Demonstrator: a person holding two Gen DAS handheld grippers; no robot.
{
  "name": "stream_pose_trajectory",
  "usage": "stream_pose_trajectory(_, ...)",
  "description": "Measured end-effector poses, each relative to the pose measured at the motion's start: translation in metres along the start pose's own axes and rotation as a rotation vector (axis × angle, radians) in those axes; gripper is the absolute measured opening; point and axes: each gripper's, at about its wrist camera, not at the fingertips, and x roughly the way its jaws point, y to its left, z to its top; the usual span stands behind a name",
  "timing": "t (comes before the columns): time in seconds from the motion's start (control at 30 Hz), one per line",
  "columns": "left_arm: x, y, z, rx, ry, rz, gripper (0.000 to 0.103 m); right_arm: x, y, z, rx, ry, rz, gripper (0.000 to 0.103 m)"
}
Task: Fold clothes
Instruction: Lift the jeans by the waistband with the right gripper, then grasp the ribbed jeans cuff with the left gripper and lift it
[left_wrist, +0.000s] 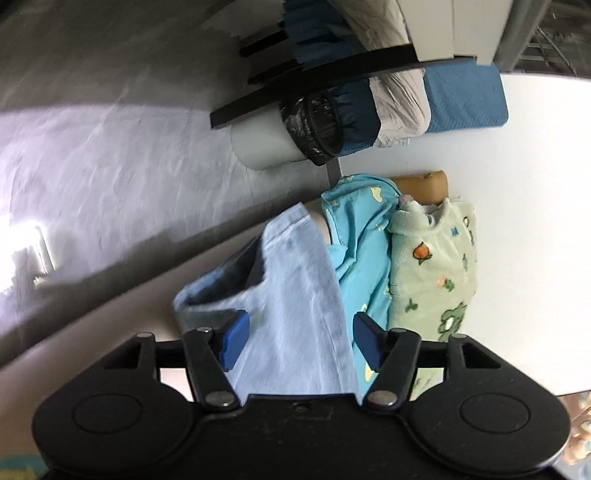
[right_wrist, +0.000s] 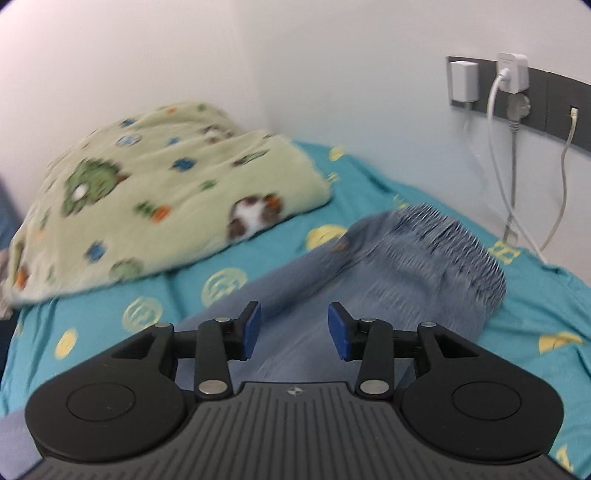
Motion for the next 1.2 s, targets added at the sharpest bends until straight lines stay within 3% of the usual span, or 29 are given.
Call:
stream_pose_trajectory(0.1, -0.01, 0.015, -0.007, -0.062, -0.004, -0.01, 0.063, -0.018, 0.011, -0.016, 0.021, 0.019, 0.044, 0.044)
stream_pose_trajectory(0.27, 0.008, 0.028, -0.006, -0.108, 0.052, 0.005, 0.064, -0.036, 0.029, -0.044, 0.017, 0.071, 0.102, 0.045)
stream_pose_trajectory(0.53, 0.054, 0.048, 0.012, -0.145, 0.064, 0.058, 0.064, -0.035, 0.041, -0.06, -0.033, 0.097, 0.097, 0.046)
stream_pose_trajectory(0.73, 0.081, 0.052, 0.022, -0.124, 0.034, 0.026, 0.058, -0.025, 0.045, -0.069, -0.007, 0.134, 0.093, 0.046)
stream_pose_trajectory(0.8, 0.086, 0.047, 0.024, -0.091, 0.022, 0.046, 0.049, -0.023, 0.046, -0.07, 0.014, 0.143, 0.097, 0.045)
stream_pose_trajectory(0.87, 0.088, 0.039, 0.024, -0.031, 0.009, 0.065, 0.033, -0.023, 0.047, -0.071, 0.034, 0.147, 0.103, 0.045)
stream_pose_trajectory(0.93, 0.085, 0.026, 0.021, 0.025, -0.015, 0.071, 0.026, -0.025, 0.048, -0.071, 0.049, 0.143, 0.109, 0.045)
stream_pose_trajectory(1.07, 0.07, -0.019, 0.01, 0.192, -0.073, 0.104, 0.019, -0.033, 0.047, -0.073, 0.091, 0.133, 0.13, 0.045)
stream_pose_trajectory(1.2, 0.046, -0.079, -0.015, 0.352, -0.132, 0.067, 0.019, -0.039, 0.044, -0.077, 0.101, 0.14, 0.153, 0.045)
